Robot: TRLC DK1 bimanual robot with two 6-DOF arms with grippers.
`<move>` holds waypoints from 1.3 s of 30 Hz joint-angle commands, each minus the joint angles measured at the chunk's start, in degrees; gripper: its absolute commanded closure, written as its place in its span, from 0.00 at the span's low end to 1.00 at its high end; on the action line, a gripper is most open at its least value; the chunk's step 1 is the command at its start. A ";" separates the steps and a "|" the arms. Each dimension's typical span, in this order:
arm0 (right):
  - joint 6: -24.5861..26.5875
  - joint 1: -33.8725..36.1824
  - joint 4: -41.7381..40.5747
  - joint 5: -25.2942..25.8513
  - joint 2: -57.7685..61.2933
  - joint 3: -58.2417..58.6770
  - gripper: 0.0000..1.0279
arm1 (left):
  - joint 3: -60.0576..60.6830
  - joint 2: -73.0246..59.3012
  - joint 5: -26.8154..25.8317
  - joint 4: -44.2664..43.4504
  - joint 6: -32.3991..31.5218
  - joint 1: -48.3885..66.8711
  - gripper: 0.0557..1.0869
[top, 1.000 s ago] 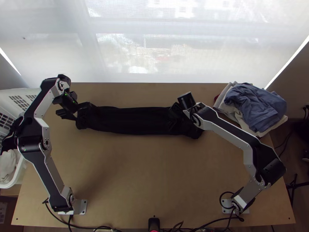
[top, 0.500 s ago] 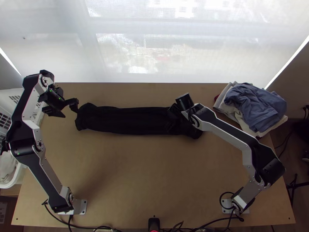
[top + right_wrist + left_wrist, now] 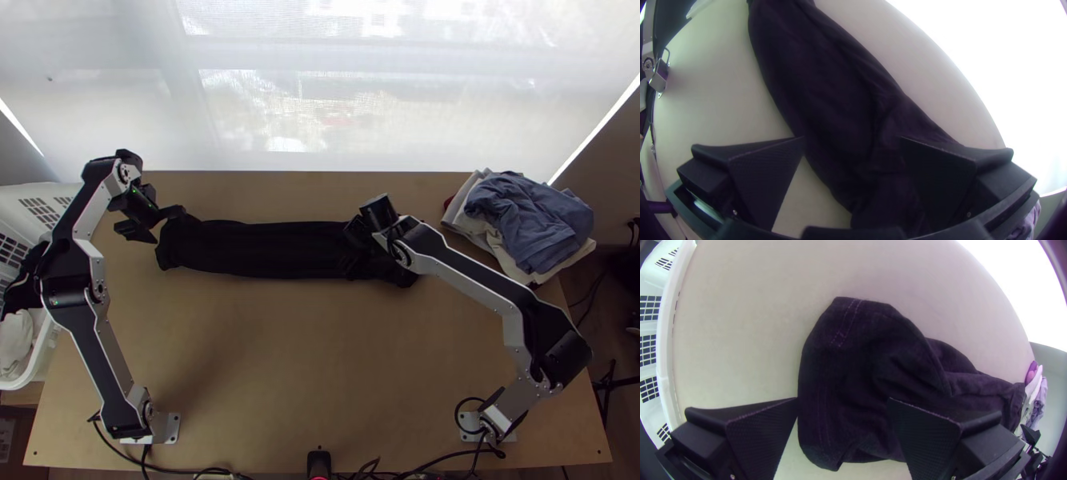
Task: Fold the t-shirt
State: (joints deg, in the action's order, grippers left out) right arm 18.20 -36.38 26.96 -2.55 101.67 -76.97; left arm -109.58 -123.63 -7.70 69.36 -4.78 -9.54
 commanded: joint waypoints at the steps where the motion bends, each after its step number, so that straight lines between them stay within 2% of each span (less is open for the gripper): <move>1: -0.53 -1.94 0.11 0.00 -0.68 0.06 0.05 | 2.00 -1.00 0.32 -1.60 -0.32 0.05 0.07; 12: -0.53 -3.17 0.11 0.00 -0.68 0.86 0.05 | 4.20 -1.43 0.15 -2.83 -0.67 1.98 0.09; 19: -0.53 -3.61 0.20 0.00 -0.68 2.44 0.05 | 5.96 -1.17 -3.81 -2.57 -0.50 3.74 0.33; 21: -0.53 -3.87 0.11 0.00 -0.68 2.70 0.05 | 6.48 -1.17 -4.51 -2.57 -0.32 3.74 0.44; 22: -0.53 -3.87 0.11 0.00 -0.68 2.79 0.05 | 6.66 -1.17 -4.51 -2.48 -0.15 3.74 0.45; 24: -0.53 -4.05 0.11 0.00 -0.51 3.05 0.05 | 7.01 -1.00 -4.69 -2.48 0.12 3.74 0.57; 32: -0.71 -4.14 0.11 0.00 0.55 3.05 0.05 | 6.66 0.41 -4.78 -2.92 0.21 3.65 0.96; 39: -1.06 -3.96 -0.68 0.00 3.10 4.72 0.05 | 2.53 4.10 -5.22 -1.78 -0.15 4.62 0.97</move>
State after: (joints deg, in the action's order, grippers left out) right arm 17.52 -40.40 26.81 -2.57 102.85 -73.52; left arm -103.90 -122.48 -12.49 66.89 -4.71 -5.65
